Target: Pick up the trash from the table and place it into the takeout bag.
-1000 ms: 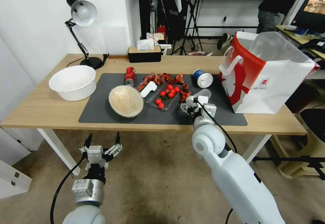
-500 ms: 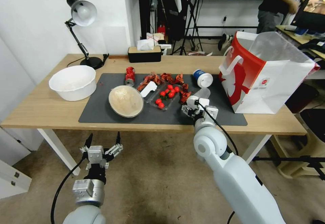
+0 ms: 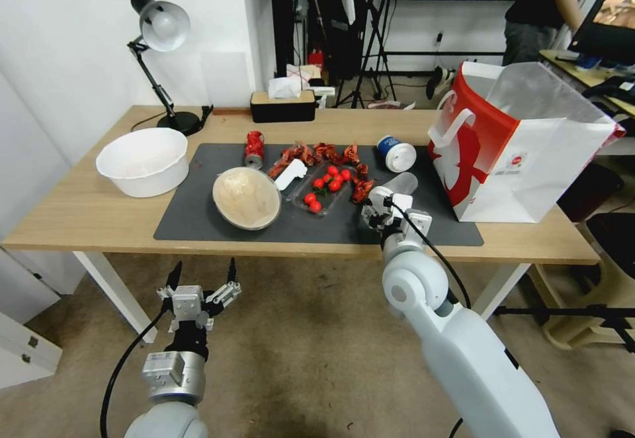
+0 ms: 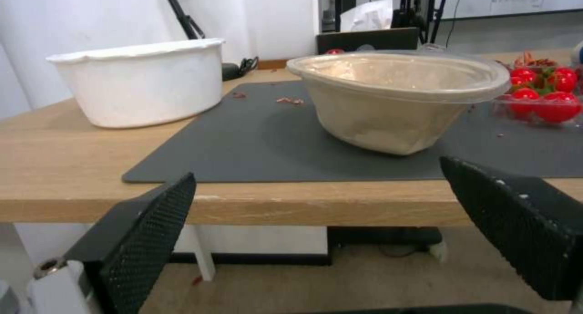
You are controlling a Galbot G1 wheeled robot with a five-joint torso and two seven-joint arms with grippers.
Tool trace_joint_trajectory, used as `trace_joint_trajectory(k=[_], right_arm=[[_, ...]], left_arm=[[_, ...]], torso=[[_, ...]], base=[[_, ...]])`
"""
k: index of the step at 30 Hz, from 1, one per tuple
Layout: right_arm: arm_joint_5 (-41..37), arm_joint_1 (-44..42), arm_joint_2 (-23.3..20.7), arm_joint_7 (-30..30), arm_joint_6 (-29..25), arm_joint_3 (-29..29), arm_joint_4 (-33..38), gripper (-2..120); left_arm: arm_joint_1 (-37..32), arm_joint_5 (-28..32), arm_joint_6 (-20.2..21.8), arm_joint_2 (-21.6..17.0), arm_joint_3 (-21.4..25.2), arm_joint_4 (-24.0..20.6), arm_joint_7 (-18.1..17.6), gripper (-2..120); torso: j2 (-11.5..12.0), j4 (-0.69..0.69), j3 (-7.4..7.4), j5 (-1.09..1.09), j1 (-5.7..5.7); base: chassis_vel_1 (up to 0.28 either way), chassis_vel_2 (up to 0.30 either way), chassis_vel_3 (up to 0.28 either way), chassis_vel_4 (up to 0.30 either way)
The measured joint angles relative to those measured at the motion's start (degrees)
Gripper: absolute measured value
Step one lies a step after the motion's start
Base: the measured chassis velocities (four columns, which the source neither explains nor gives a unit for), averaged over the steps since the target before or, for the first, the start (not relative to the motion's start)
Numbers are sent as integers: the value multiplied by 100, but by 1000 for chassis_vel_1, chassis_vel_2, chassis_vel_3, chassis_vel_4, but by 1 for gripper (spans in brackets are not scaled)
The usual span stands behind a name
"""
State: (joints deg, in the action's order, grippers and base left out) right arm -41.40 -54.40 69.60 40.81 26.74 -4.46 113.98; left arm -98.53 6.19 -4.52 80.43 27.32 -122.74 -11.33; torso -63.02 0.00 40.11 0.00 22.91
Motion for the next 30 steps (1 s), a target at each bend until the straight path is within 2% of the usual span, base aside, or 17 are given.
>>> trace_joint_trajectory(k=[2, 6, 14, 19, 23, 30], right_arm=[[99, -4, -71, -178, -54, -66, 97, 62], [404, 49, -354, -963, -454, -377, 321, 62], [491, 422, -678, -1780, -968, -843, 477, 62], [387, 793, -910, -1880, -1086, -1139, 463, 62], [75, 1075, -1282, -1687, -1018, -1612, 261, 62], [-419, 1228, -1724, -1440, -812, -2064, -112, 62]], left_arm=[[2, 0, 0, 0, 3, -2, 0, 100], [5, 0, -1, 0, 14, -6, -5, 100], [15, 1, -1, 2, 22, 3, -11, 100], [21, 4, 1, -2, 24, 5, -15, 100], [38, 6, 11, -4, 3, 16, -17, 100], [94, 30, 27, -48, -30, 52, -17, 100]], torso=[[0, 0, 0, 0, 0], [0, 0, 0, 1, 0], [0, 0, 0, 1, 1], [0, 1, 0, -1, 1], [0, 0, 0, 2, 2], [-1, 0, 0, 0, 2]], base=[[0, 0, 0, 0], [0, 0, 0, 0], [0, 0, 0, 0], [0, 0, 0, 0], [0, 0, 0, 0], [0, 0, 0, 0]])
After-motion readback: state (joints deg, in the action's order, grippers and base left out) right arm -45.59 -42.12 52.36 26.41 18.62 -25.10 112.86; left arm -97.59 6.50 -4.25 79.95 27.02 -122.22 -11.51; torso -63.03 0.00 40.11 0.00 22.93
